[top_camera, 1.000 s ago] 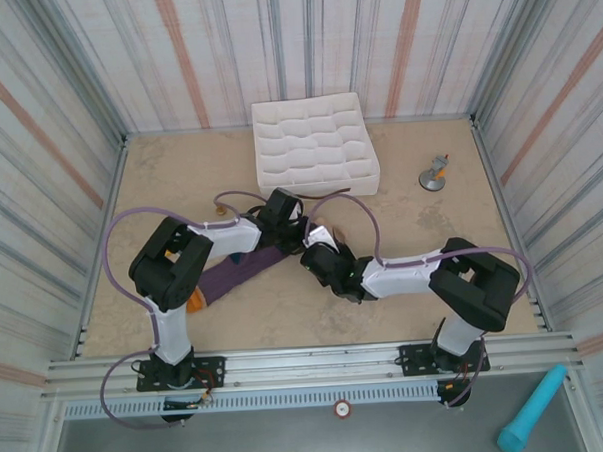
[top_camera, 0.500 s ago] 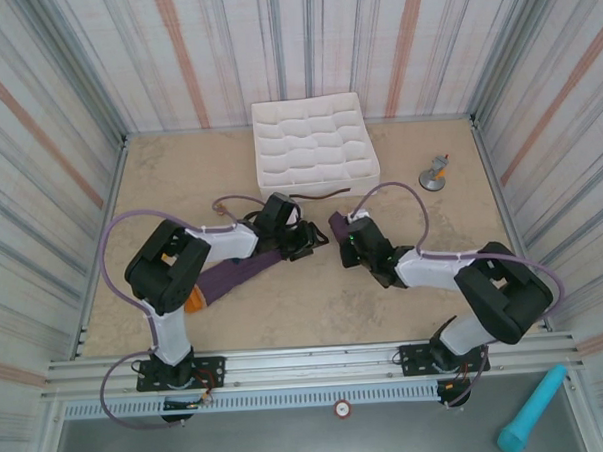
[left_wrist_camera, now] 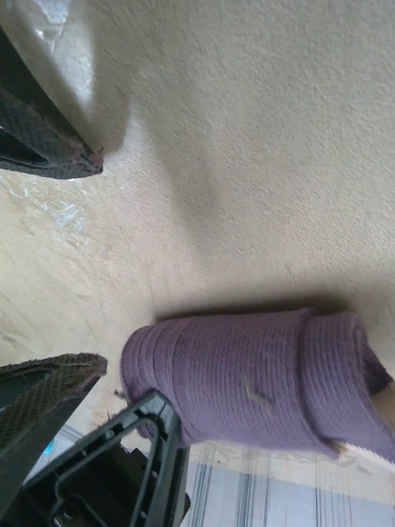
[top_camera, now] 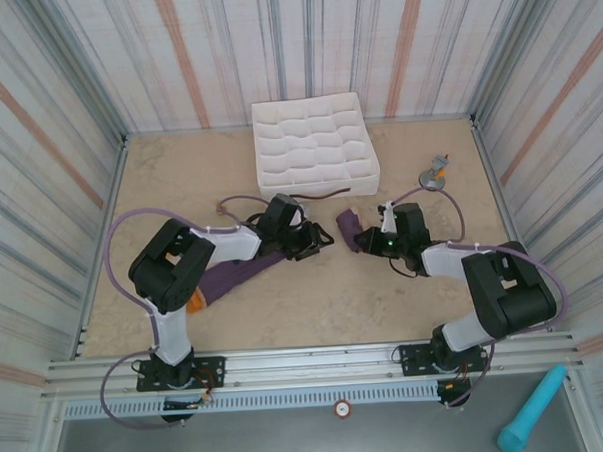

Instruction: Roll the socks

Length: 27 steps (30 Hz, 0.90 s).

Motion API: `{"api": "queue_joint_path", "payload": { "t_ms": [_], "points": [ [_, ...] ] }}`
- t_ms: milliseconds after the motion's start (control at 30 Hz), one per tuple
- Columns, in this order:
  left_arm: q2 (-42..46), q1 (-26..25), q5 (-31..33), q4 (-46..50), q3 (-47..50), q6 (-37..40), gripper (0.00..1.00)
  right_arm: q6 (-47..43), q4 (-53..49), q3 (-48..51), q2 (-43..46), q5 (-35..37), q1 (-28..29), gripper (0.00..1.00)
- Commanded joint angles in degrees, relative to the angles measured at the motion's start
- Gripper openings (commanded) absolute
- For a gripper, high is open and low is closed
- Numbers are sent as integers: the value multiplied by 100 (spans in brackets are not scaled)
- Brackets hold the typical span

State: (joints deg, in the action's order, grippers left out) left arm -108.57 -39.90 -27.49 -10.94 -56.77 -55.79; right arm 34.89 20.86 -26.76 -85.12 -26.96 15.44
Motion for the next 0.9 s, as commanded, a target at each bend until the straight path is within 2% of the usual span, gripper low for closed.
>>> {"api": "queue_joint_path", "payload": {
  "t_ms": [0,200,333,400,867],
  "points": [
    [-116,-66,-79,-265,-172,-4,58,701,-307,154,-469,-854,-359,4],
    [-328,-141,1,-453,-375,-13,64,1162,39,134,-1182,-1285,-800,4],
    [-492,-141,-31,-441,-581,39,78,1342,165,184,-1513,-1378,-1000,2],
    [-562,-146,-16,-482,-655,59,82,1375,87,198,-1568,-1330,-1077,1],
    [-1096,-150,17,-785,-1195,556,84,1260,-1475,-222,-1616,-714,-1282,0]
  ]
}}
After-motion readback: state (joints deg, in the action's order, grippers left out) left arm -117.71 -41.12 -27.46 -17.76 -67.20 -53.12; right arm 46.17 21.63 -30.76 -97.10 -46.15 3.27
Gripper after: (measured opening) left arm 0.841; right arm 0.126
